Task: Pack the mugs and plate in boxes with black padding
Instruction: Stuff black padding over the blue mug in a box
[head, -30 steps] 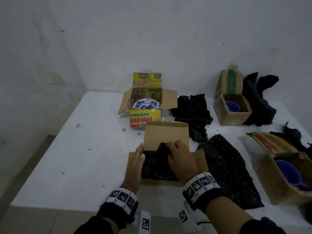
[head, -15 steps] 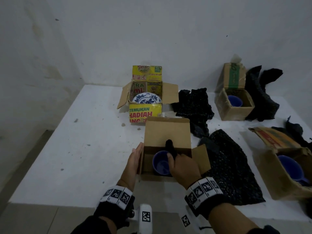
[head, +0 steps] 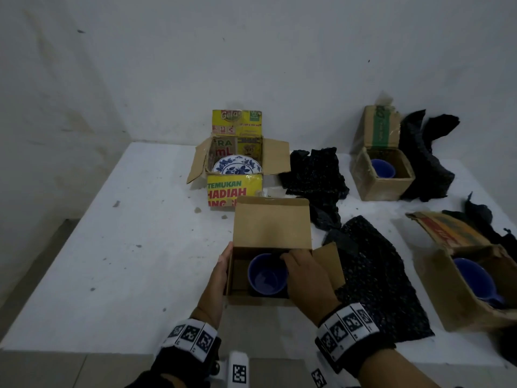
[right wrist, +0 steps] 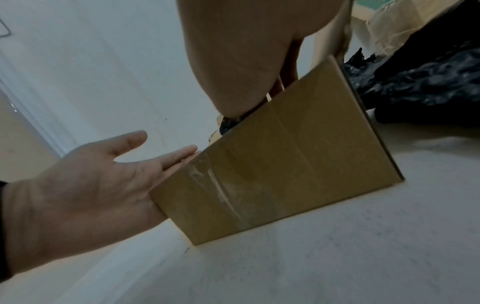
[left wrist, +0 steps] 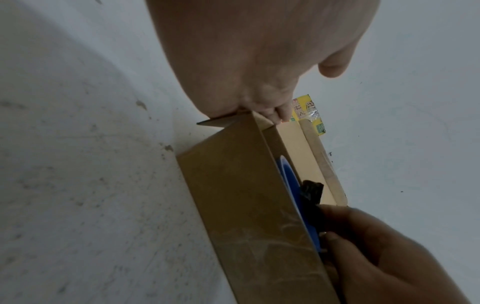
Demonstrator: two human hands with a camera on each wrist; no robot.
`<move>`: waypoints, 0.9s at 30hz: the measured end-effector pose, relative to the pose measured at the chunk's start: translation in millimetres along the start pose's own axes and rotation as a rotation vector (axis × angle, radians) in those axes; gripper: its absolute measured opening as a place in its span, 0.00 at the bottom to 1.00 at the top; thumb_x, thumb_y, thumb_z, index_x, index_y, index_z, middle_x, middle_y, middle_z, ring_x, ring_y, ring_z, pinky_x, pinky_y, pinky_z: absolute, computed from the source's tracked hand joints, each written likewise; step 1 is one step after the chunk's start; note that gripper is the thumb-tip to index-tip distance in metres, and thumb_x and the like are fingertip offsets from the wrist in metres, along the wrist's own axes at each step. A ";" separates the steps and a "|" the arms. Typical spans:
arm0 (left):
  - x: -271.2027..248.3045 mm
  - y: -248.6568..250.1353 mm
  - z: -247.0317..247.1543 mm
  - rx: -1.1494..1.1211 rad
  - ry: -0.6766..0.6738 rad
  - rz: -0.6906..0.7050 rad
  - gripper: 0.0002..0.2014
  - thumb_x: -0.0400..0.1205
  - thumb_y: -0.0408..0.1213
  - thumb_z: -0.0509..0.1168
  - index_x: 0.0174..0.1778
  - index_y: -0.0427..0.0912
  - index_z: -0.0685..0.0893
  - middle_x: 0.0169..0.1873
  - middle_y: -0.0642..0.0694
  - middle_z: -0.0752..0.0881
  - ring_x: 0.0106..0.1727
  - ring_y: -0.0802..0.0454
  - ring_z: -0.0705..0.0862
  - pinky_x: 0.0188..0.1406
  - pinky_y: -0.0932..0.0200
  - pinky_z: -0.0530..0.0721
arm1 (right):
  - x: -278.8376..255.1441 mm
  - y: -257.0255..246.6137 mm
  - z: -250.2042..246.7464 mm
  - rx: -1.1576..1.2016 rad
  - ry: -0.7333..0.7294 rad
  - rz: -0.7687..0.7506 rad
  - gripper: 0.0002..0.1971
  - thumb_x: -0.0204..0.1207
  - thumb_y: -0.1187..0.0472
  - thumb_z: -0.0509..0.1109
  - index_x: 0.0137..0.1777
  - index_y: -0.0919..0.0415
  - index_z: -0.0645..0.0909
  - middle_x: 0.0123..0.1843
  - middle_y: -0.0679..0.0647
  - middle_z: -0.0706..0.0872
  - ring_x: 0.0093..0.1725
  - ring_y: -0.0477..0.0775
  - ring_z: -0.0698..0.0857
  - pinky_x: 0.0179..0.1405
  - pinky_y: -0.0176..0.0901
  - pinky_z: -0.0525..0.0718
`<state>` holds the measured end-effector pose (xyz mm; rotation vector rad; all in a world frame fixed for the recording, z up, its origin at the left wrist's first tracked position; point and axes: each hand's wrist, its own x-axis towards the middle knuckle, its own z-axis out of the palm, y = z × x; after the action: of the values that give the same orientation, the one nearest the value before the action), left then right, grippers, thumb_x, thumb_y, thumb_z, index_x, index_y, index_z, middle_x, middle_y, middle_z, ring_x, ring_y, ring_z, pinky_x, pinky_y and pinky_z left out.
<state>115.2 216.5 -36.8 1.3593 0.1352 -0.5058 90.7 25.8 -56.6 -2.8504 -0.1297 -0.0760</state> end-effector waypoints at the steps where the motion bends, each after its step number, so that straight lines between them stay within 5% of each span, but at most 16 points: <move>1: 2.6 -5.1 -3.7 0.020 -0.011 0.014 0.29 0.81 0.60 0.48 0.78 0.56 0.63 0.77 0.61 0.66 0.78 0.62 0.62 0.82 0.50 0.55 | -4.3 1.3 5.7 -0.013 0.048 -0.024 0.11 0.65 0.63 0.71 0.48 0.65 0.84 0.41 0.57 0.85 0.38 0.58 0.85 0.25 0.43 0.84; 3: 7.7 -17.2 -6.6 0.098 -0.012 0.063 0.26 0.84 0.56 0.44 0.79 0.56 0.60 0.79 0.57 0.63 0.80 0.57 0.60 0.82 0.44 0.55 | -11.0 -3.5 8.4 0.087 -0.060 0.057 0.27 0.78 0.48 0.50 0.59 0.68 0.80 0.49 0.60 0.85 0.46 0.60 0.84 0.37 0.49 0.85; 6: 13.8 -16.8 -5.8 0.097 -0.021 0.045 0.24 0.85 0.58 0.46 0.78 0.61 0.62 0.79 0.58 0.63 0.80 0.57 0.60 0.81 0.43 0.56 | 0.2 -10.8 6.5 0.080 -0.229 0.202 0.41 0.76 0.30 0.32 0.61 0.62 0.74 0.55 0.57 0.81 0.51 0.56 0.80 0.41 0.44 0.76; 10: 17.3 -17.6 -8.6 0.036 -0.059 0.006 0.31 0.77 0.67 0.53 0.77 0.61 0.65 0.78 0.58 0.65 0.79 0.58 0.62 0.81 0.44 0.57 | 19.3 -15.0 -6.8 0.243 -0.358 0.317 0.27 0.83 0.38 0.46 0.57 0.62 0.75 0.50 0.62 0.81 0.48 0.59 0.80 0.47 0.50 0.81; 14: 9.0 -14.1 -1.2 0.064 -0.029 0.073 0.21 0.88 0.49 0.42 0.79 0.56 0.60 0.78 0.61 0.61 0.79 0.63 0.59 0.80 0.55 0.56 | 7.2 -18.1 -17.3 0.193 -0.054 0.382 0.20 0.82 0.42 0.56 0.54 0.62 0.69 0.45 0.53 0.75 0.39 0.51 0.75 0.25 0.32 0.67; 16: 9.6 -17.0 -0.3 0.075 -0.033 0.106 0.22 0.88 0.44 0.39 0.80 0.53 0.58 0.77 0.61 0.61 0.78 0.64 0.59 0.75 0.62 0.59 | -5.3 -20.2 -15.3 0.213 0.007 0.254 0.21 0.83 0.46 0.58 0.65 0.63 0.68 0.56 0.55 0.75 0.53 0.53 0.78 0.38 0.32 0.75; 17: 10.3 -18.5 -0.5 0.083 -0.031 0.115 0.22 0.88 0.44 0.39 0.80 0.53 0.58 0.77 0.61 0.61 0.78 0.64 0.59 0.74 0.63 0.60 | -10.7 -22.6 -15.3 0.263 -0.034 0.203 0.25 0.83 0.47 0.58 0.73 0.64 0.65 0.67 0.56 0.74 0.66 0.54 0.75 0.53 0.36 0.78; 19: 10.0 -19.6 -1.7 0.084 -0.028 0.111 0.21 0.88 0.45 0.39 0.79 0.56 0.58 0.77 0.62 0.61 0.78 0.64 0.59 0.74 0.62 0.60 | -19.1 -24.5 -11.4 0.332 -0.176 0.150 0.34 0.84 0.44 0.55 0.83 0.61 0.50 0.83 0.52 0.59 0.82 0.50 0.57 0.76 0.40 0.64; 23: 9.1 -18.1 -0.5 0.087 -0.031 0.101 0.21 0.88 0.46 0.40 0.79 0.57 0.59 0.75 0.64 0.63 0.74 0.67 0.63 0.70 0.65 0.63 | -19.5 -22.0 -5.2 0.417 -0.277 0.291 0.41 0.81 0.38 0.53 0.83 0.62 0.40 0.85 0.54 0.50 0.83 0.51 0.53 0.79 0.41 0.59; 27: 9.5 -18.3 0.3 0.093 -0.028 0.114 0.22 0.88 0.45 0.41 0.79 0.55 0.60 0.77 0.61 0.63 0.75 0.66 0.64 0.68 0.69 0.67 | -3.8 -23.4 -0.6 0.373 -0.284 0.457 0.42 0.76 0.30 0.52 0.76 0.67 0.59 0.74 0.62 0.68 0.71 0.59 0.71 0.68 0.51 0.75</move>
<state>115.8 211.5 -56.8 1.4416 0.0113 -0.4393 84.6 47.7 -49.8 -2.4319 0.4069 0.4040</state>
